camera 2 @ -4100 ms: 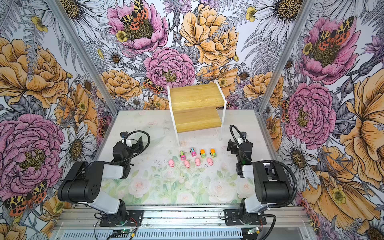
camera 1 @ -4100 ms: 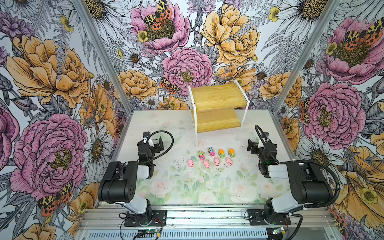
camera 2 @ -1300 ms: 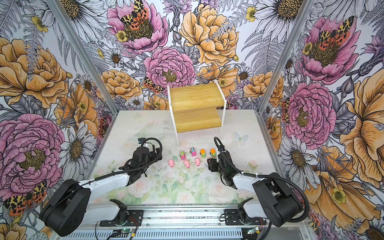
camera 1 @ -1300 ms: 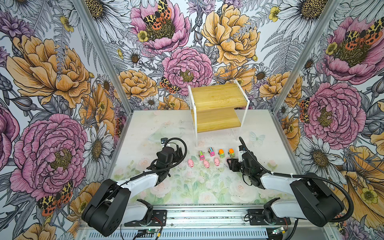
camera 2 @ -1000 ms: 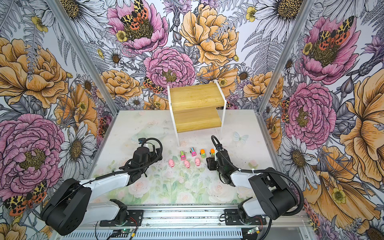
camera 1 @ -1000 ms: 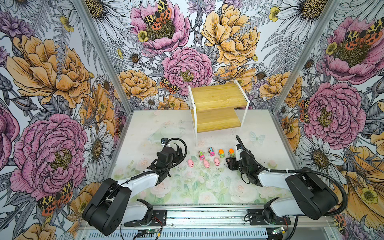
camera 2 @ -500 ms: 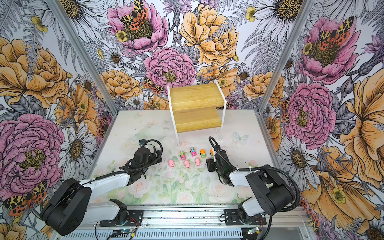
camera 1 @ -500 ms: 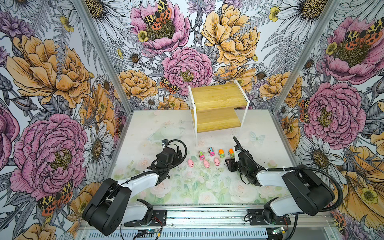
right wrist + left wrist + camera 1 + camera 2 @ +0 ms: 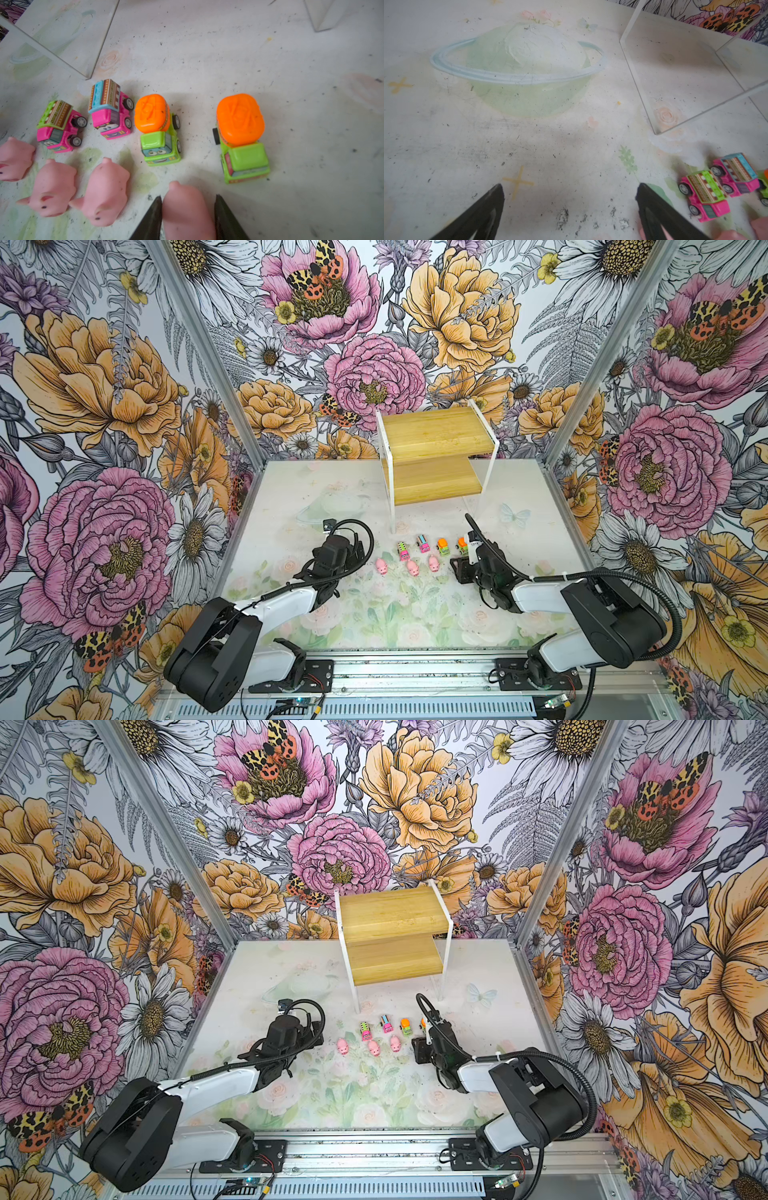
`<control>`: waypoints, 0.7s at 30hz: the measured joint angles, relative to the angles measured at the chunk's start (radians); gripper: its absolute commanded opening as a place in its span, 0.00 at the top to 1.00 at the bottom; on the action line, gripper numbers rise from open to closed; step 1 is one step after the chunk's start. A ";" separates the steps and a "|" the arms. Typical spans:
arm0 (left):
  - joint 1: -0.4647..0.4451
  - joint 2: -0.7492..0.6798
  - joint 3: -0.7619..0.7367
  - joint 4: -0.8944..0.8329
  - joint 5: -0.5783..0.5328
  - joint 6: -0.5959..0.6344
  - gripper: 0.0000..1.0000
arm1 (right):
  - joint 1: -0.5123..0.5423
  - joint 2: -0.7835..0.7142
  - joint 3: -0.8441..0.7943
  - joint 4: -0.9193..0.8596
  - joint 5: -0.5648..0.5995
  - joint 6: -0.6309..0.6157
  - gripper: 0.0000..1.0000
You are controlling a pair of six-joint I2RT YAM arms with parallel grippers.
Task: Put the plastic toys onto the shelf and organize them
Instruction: 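Lower the right gripper around the pink pig and close it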
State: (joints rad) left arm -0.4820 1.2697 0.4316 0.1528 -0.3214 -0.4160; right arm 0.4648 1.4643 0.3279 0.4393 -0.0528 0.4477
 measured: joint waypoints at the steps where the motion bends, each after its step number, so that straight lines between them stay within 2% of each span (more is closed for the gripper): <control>1: 0.000 0.000 0.000 0.000 0.000 0.000 0.01 | 0.002 -0.007 -0.006 0.000 0.000 0.000 0.58; 5: 0.000 0.000 0.000 0.000 0.000 0.000 0.01 | 0.007 -0.020 -0.018 -0.001 0.000 0.000 0.58; 8: 0.000 0.000 0.000 0.000 0.001 0.000 0.01 | 0.013 -0.020 -0.018 0.000 0.000 -0.001 0.51; 11: 0.000 0.000 0.000 0.000 0.003 0.000 0.01 | 0.023 -0.024 -0.018 -0.002 0.001 0.000 0.49; 21: 0.000 0.000 0.000 0.000 0.004 0.000 0.01 | 0.038 -0.077 -0.056 -0.017 0.010 0.008 0.50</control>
State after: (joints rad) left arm -0.4820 1.2701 0.4316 0.1532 -0.3176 -0.4164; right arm 0.5026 1.3876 0.2718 0.4225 -0.0429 0.4557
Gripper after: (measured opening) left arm 0.988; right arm 0.506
